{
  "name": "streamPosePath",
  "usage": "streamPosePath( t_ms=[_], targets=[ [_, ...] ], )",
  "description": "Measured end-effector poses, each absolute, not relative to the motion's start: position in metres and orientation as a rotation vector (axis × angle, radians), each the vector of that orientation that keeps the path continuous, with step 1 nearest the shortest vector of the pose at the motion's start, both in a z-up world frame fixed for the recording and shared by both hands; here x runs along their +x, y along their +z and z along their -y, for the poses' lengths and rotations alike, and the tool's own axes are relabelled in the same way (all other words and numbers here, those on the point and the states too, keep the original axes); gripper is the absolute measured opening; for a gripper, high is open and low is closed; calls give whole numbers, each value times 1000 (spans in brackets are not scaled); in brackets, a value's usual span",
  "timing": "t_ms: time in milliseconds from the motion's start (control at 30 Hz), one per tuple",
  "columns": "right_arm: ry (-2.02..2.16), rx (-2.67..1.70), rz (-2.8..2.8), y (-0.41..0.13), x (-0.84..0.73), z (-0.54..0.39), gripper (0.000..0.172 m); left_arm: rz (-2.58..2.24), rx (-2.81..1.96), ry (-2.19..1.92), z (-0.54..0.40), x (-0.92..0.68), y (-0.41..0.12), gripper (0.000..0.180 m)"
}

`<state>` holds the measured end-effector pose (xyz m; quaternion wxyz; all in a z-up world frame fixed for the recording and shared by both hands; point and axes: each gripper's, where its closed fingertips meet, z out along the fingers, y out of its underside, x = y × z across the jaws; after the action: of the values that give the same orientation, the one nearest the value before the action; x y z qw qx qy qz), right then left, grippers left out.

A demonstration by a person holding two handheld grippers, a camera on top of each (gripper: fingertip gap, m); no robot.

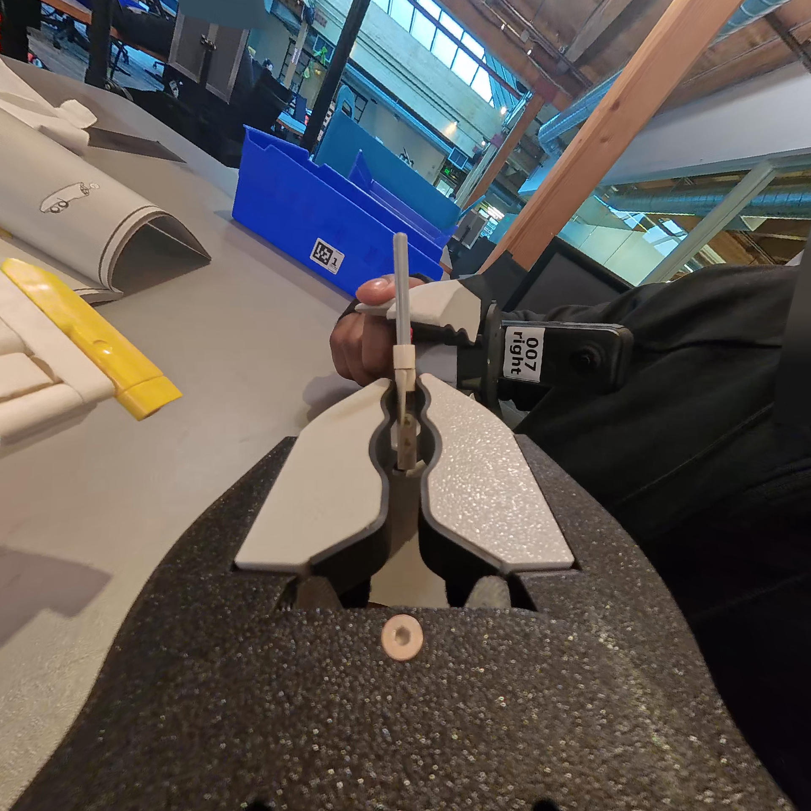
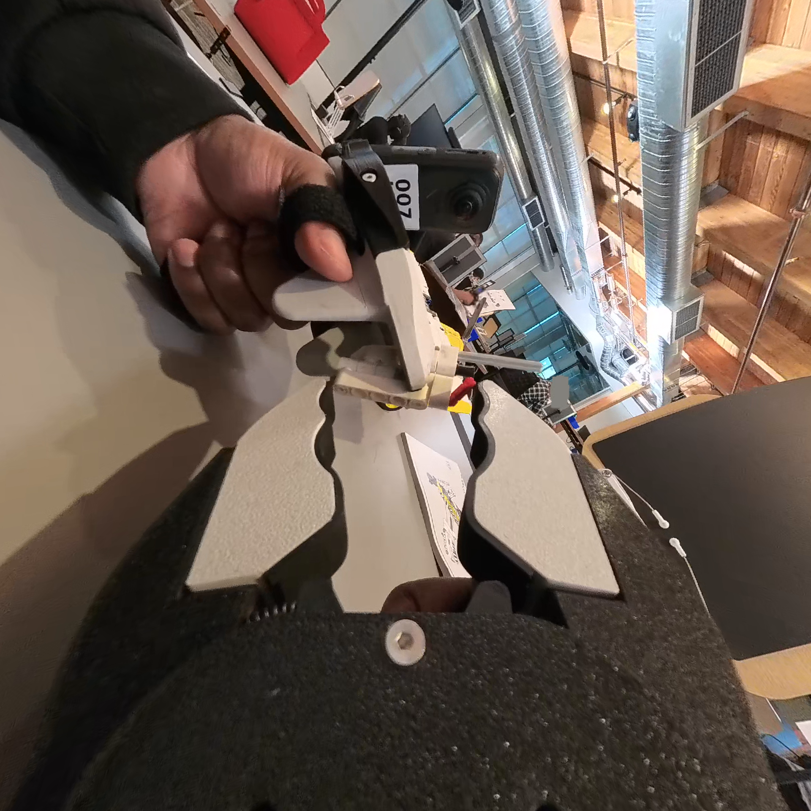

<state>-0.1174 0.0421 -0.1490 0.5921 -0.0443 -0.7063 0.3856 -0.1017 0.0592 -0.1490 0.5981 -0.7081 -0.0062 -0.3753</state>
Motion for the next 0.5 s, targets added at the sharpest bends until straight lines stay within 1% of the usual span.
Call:
streamPosePath(
  t_ms=[233, 367, 500],
  targets=[
    [911, -100, 1639, -148, -115, -43, 54, 17, -1612, -878, -57, -105, -145, 7],
    [931, -98, 1635, -146, -113, -45, 44, 17, -1600, -883, -55, -107, -143, 7],
    [920, -98, 1625, -144, -113, -48, 46, -5, -1616, -887, -55, -103, -145, 7]
  ],
)
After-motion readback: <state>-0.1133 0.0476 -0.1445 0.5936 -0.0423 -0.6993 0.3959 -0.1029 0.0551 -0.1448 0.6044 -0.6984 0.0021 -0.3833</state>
